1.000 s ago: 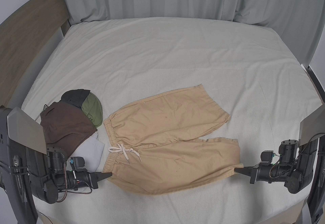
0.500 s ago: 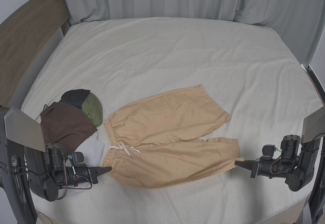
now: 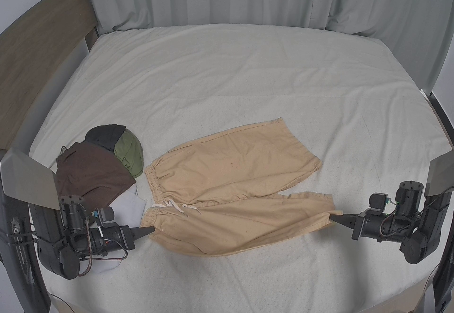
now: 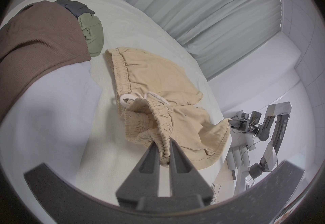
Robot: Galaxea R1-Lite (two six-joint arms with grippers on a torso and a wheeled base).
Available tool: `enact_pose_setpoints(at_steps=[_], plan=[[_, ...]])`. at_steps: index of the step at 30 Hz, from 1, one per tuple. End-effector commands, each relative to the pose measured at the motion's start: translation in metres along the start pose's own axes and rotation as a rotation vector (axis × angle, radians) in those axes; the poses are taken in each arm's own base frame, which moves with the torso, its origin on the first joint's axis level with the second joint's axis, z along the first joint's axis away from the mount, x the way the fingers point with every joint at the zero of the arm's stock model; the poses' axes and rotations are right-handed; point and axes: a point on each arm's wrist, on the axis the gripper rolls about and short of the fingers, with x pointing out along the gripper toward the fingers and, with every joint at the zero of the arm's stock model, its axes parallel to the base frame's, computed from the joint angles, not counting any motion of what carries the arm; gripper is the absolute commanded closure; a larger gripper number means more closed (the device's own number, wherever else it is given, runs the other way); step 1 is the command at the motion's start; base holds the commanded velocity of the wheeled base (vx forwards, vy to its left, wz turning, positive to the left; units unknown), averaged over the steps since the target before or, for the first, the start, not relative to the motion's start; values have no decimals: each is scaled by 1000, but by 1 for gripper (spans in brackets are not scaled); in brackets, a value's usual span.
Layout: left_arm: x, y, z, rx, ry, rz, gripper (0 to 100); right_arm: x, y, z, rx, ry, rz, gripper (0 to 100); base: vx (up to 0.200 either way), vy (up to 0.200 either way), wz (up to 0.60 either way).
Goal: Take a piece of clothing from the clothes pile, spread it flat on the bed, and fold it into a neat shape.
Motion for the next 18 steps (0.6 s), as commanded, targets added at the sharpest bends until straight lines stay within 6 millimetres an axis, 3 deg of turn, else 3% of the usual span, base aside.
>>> enact_pose_setpoints(at_steps=[1,18], plan=[[-2,-6,6,12,-22,-13,100,0,2,5,-11,-20,7,100,0,0,0],[1,-4,13,20,-50,-19,100,2,2,23,-49,-91,13,100,0,0,0]])
